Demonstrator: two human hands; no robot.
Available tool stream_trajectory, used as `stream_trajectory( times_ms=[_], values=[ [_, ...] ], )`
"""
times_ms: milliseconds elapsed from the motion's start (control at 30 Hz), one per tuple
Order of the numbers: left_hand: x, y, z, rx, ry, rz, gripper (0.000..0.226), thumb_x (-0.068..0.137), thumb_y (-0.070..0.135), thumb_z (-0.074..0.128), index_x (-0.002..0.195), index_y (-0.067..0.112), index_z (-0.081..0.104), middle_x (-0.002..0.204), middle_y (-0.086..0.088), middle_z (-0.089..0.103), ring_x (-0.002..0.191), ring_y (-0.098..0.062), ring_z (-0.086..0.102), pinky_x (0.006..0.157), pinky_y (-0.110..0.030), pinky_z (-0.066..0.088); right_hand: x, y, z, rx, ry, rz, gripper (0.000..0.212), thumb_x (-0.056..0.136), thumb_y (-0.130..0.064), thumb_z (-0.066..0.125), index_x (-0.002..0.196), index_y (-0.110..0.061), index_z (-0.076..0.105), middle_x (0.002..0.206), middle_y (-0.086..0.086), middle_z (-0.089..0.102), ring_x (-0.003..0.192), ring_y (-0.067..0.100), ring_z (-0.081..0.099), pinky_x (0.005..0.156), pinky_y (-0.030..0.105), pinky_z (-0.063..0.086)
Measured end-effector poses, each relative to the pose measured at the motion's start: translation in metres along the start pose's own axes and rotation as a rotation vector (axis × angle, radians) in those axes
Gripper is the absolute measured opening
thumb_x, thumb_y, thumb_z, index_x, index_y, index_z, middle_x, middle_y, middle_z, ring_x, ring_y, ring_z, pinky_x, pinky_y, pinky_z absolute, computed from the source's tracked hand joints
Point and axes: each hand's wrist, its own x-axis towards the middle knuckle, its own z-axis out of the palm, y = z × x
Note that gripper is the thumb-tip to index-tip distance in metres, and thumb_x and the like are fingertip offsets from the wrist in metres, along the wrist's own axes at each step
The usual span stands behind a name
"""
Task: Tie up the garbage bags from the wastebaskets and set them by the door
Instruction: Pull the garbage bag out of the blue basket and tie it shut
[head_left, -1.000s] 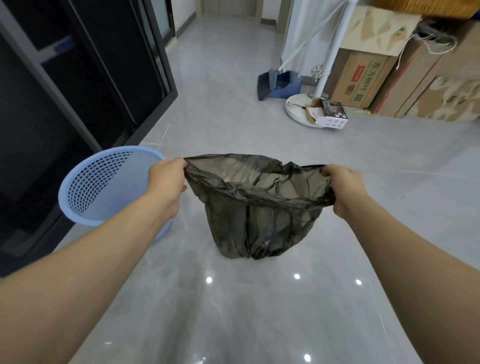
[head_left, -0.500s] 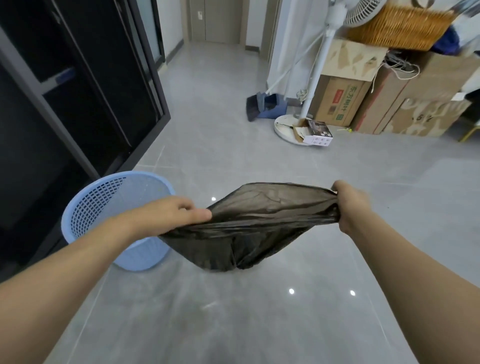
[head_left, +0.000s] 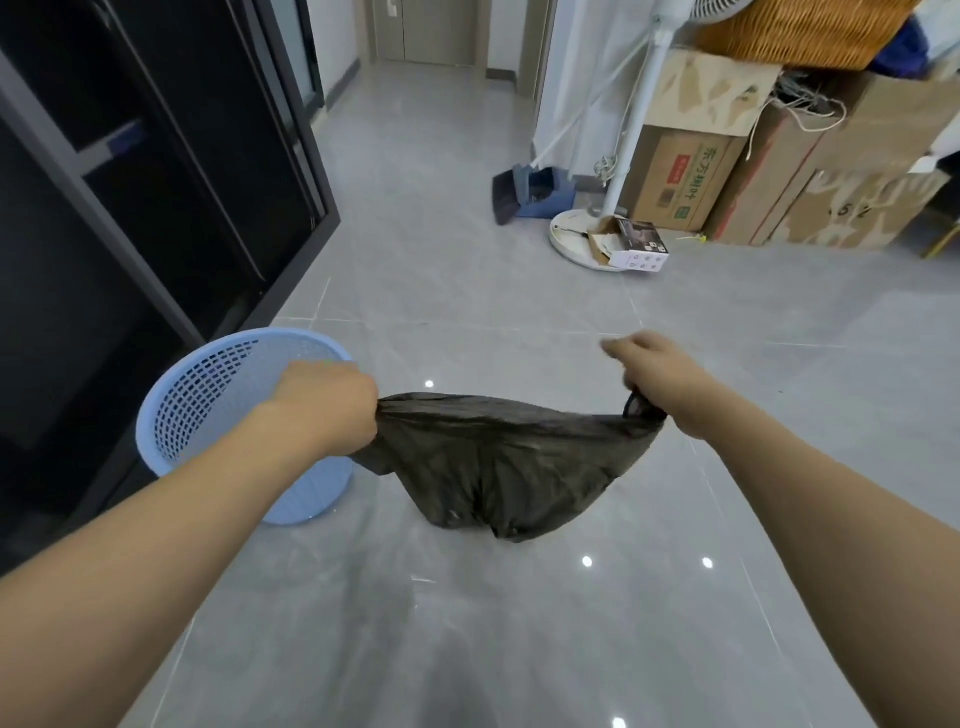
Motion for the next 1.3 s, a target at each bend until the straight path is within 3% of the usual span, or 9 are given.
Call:
stream_trajectory(
  times_ms=[133,300,533,700,800,967,1100,1200,1300],
  values=[
    [0.004,0.01,0.01,-0.275,0.023,0.145,0.015,0.08,0.009,0.046,0.086,0.019,0.056,0.088,0.0,0.055,0.08,-0.021,0.054,0.061,-0.031,0.039,-0.011,-0.029,0.016,-0.743,-0.359,0.147,0.107,0.06,-0.095,0.033,0.142,-0.026,0.039,0.135,0.002,0.056,0.118,0.027,0.055,0.106,0.049,0.035],
    [0.003,0.017,0.014,-0.305,0.02,0.101,0.018,0.077,0.003,0.042,0.079,0.015,0.055,0.073,0.0,0.053,0.07,-0.023,0.053,0.052,-0.029,0.034,-0.039,-0.021,0.054,-0.922,-0.587,0.067,0.132,0.051,-0.083,0.067,0.153,-0.034,0.0,0.156,-0.001,0.03,0.138,0.03,0.036,0.106,0.045,0.038],
    [-0.004,0.023,0.018,-0.461,0.03,0.237,0.028,0.083,0.037,0.04,0.064,0.019,0.046,0.066,0.0,0.054,0.067,-0.023,0.053,0.057,-0.033,0.038,-0.027,0.026,0.068,-1.238,-0.294,-0.131,0.025,0.09,-0.008,0.046,0.113,-0.009,0.056,0.111,0.007,0.059,0.099,0.029,0.06,0.077,0.035,0.045],
    [-0.012,0.043,0.036,-0.627,-0.419,-0.02,0.097,0.058,0.1,0.023,0.093,0.019,0.064,0.089,-0.001,0.067,0.075,-0.021,0.059,0.069,-0.032,0.047,-0.024,0.034,0.051,-1.118,-0.458,0.081,0.027,0.097,-0.022,0.04,0.115,-0.007,0.055,0.125,0.014,0.059,0.1,0.031,0.056,0.079,0.033,0.041],
    [-0.016,0.057,0.049,-0.552,-0.727,-0.119,0.11,0.054,0.099,0.035,0.126,0.02,0.061,0.122,-0.01,0.062,0.1,-0.029,0.062,0.084,-0.036,0.049,-0.034,0.04,0.042,-1.17,-0.606,0.34,0.061,0.088,-0.058,0.054,0.127,-0.011,0.057,0.125,0.008,0.061,0.098,0.028,0.058,0.082,0.035,0.043],
    [-0.023,0.079,0.063,-0.286,-0.814,-0.13,0.113,0.061,0.092,0.045,0.147,0.018,0.037,0.145,-0.007,0.044,0.128,-0.027,0.047,0.102,-0.033,0.036,-0.041,0.039,0.038,-1.096,-0.777,0.563,0.062,0.083,-0.053,0.067,0.125,-0.009,0.057,0.091,0.003,0.063,0.076,0.022,0.06,0.067,0.033,0.047],
    [-0.033,0.082,0.071,-0.37,-1.067,-0.21,0.121,0.053,0.097,0.043,0.133,0.007,0.041,0.11,-0.016,0.066,0.1,-0.026,0.064,0.092,-0.028,0.045,-0.028,0.062,0.038,-0.985,-1.018,0.709,0.042,0.087,-0.051,0.062,0.104,-0.015,0.072,0.086,0.001,0.06,0.079,0.018,0.056,0.069,0.027,0.046],
    [-0.033,0.086,0.084,-0.395,-1.2,-0.143,0.073,0.077,0.079,0.049,0.073,0.006,0.059,0.052,-0.001,0.057,0.055,-0.015,0.041,0.056,-0.024,0.028,-0.02,0.082,0.035,-0.835,-1.054,0.744,0.035,0.083,-0.048,0.068,0.083,-0.014,0.077,0.066,-0.001,0.049,0.07,0.018,0.047,0.071,0.026,0.042],
    [-0.03,0.084,0.096,-0.572,-1.227,-0.018,0.038,0.092,0.041,0.057,0.063,0.017,0.065,0.052,0.007,0.059,0.051,-0.01,0.044,0.052,-0.024,0.031,-0.016,0.093,0.04,-0.457,-1.044,0.762,0.021,0.084,-0.029,0.071,0.074,-0.01,0.069,0.06,0.001,0.055,0.064,0.015,0.049,0.077,0.027,0.041]
  ],
)
